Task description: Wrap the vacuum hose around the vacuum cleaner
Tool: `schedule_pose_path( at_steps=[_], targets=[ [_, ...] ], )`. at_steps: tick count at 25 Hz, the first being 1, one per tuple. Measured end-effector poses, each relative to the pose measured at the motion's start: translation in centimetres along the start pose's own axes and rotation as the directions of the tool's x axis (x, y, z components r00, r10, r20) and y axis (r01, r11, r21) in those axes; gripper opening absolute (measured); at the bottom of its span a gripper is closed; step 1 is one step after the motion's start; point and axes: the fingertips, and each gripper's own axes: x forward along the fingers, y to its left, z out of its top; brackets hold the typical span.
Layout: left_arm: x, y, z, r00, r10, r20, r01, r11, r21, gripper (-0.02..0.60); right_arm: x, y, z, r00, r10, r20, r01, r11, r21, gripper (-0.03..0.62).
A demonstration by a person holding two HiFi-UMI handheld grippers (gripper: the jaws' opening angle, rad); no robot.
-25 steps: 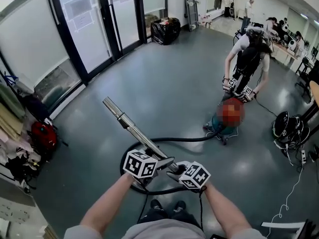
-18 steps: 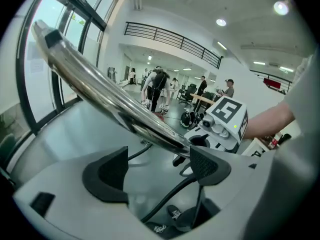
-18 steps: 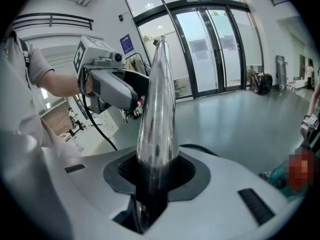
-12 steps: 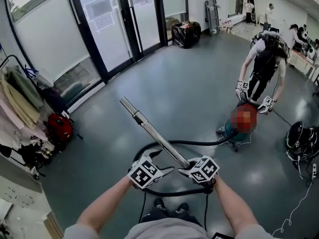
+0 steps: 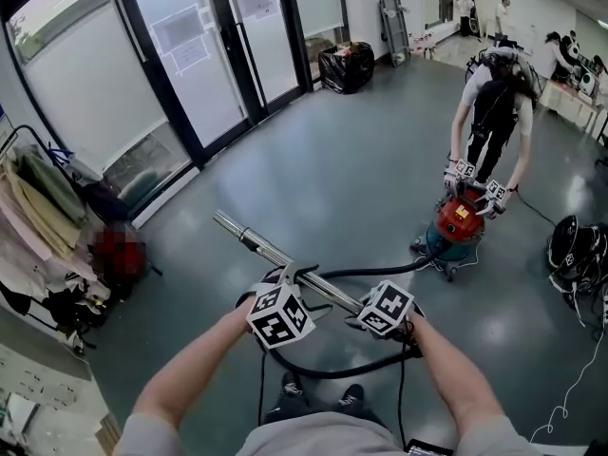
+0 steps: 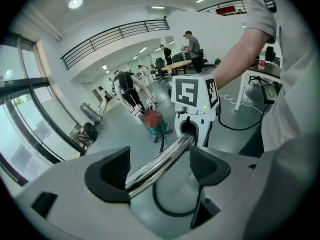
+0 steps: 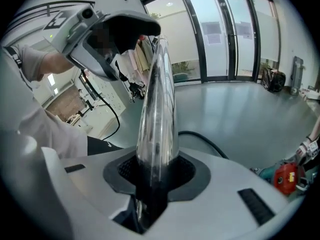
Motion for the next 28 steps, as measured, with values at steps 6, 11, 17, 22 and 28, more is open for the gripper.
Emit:
schedule_pose_path(
  at_steps=[6,11,17,22,28],
  targets=[
    [2.1,-3.3,-0.8,0.975,-0.139,-0.175,0.181,0.951,0.252,0.379,-1.5,1.7,-0.5,0.997,0.018,-0.071,-0.022,0.998,-0.062,0.112],
    [2.6,-4.4,-2.0,0.946,-0.199,-0.256,0.277,0.906,0.32,0.377,-2.3,1.8,-0.9,0.991,-0.005,-0.132,-0.003,0.998,-0.062,0.112],
    [3.6,-4.9,-2.1,0.916,-0.266,-0.299,0.368,0.855,0.367,0.376,-2.0,2.4,-2.3,0.977,0.001,-0.211,-0.02,0.996,-0.089,0.112],
    [4.1,-5.4,-6.0,0.877,-0.343,-0.335,0.463,0.791,0.4,0.331,-0.2,3.4,-1.4,0.961,-0.023,-0.276,-0.016,0.99,-0.138,0.112],
    [4.1,-5.9,-9.8,0.841,-0.444,-0.308,0.538,0.741,0.402,0.248,1.3,4.1,1.5,0.951,-0.052,-0.306,0.017,0.993,-0.114,0.112]
  ],
)
